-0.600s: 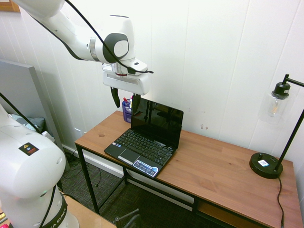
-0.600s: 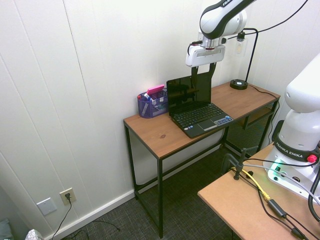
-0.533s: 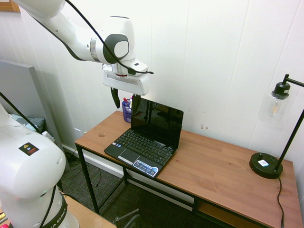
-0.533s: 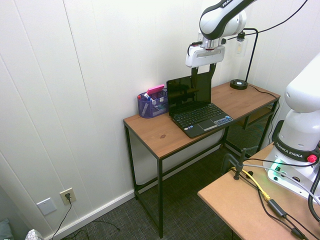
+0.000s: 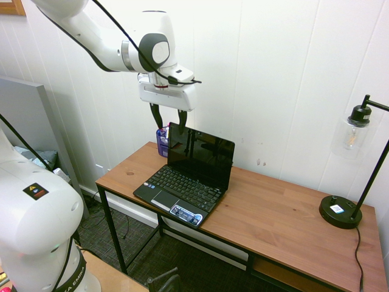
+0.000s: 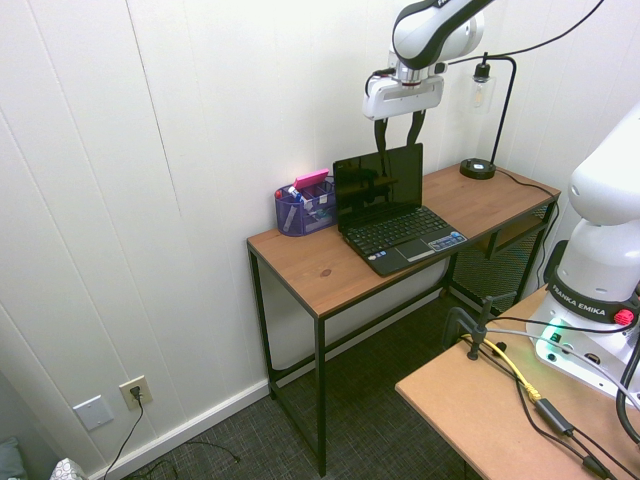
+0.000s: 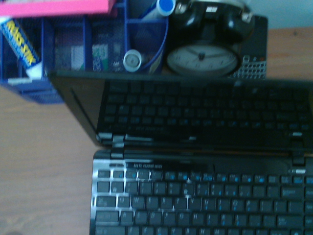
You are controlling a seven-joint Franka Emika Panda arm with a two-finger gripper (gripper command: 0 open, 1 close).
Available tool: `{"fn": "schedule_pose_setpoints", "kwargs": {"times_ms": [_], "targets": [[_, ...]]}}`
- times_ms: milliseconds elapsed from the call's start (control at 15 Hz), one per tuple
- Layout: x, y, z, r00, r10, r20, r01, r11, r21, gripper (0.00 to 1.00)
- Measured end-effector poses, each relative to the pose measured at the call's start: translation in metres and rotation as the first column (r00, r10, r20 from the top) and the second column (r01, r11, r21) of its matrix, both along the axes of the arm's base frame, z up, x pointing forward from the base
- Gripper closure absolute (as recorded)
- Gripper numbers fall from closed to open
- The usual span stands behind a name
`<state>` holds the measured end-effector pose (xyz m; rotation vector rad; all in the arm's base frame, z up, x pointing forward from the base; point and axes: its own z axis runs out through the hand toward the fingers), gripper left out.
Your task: Close the laptop lid
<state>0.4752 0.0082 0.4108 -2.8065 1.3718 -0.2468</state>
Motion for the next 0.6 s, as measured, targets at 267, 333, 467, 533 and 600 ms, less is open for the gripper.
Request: {"fn": "schedule_pose_setpoints", "kwargs": {"times_ms": [267, 333, 467, 533, 600], "targets": [[0.054, -0.016, 0.0, 0.999, -0.043, 0.019, 0.043, 0.999, -0.005, 0.0], [0.065, -0.019, -0.004, 0.999, -0.051, 0.018, 0.051, 0.999, -0.006, 0.0], [0.085, -0.029, -0.015, 0.997, -0.072, 0.016, 0.073, 0.997, -0.003, 0.0], [0.095, -0.034, -0.022, 0.996, -0.085, 0.015, 0.085, 0.996, -0.002, 0.0], [0.104, -0.037, -0.029, 0.995, -0.095, 0.012, 0.095, 0.995, -0.001, 1.0]]}}
